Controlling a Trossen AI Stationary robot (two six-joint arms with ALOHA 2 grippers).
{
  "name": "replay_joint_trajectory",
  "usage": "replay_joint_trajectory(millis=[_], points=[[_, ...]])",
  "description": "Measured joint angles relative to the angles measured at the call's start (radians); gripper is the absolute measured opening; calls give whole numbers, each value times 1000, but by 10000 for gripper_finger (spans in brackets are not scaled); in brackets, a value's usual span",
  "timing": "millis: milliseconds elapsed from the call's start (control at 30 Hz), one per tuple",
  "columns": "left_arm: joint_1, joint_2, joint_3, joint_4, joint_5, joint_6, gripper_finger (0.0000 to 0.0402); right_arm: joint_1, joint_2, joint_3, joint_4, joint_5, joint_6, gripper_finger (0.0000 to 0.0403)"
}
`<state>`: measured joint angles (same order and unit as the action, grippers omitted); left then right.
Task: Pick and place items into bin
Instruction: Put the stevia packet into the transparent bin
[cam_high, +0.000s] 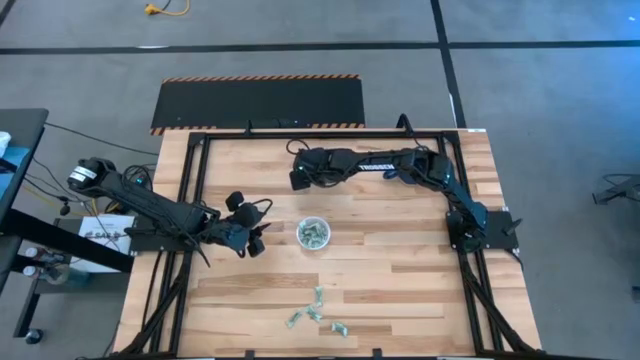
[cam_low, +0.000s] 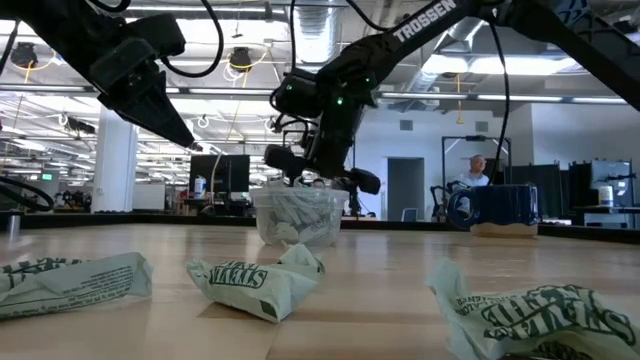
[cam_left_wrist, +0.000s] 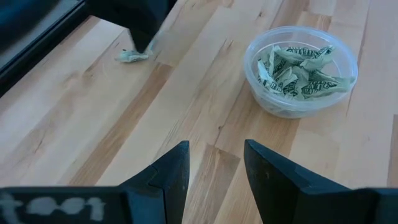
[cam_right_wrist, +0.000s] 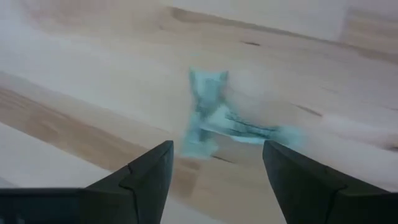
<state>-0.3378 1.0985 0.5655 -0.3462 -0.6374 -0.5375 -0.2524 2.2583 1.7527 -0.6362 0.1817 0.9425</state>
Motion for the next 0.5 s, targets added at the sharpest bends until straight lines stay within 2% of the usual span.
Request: replay_joint_trajectory(millis=[200,500], points=[[0,0,0,0,1,-3,144,-6,4,0,47,-27,83,243],[0,0,0,-3,2,-5,144,-16,4,0,43,-37,105,235]])
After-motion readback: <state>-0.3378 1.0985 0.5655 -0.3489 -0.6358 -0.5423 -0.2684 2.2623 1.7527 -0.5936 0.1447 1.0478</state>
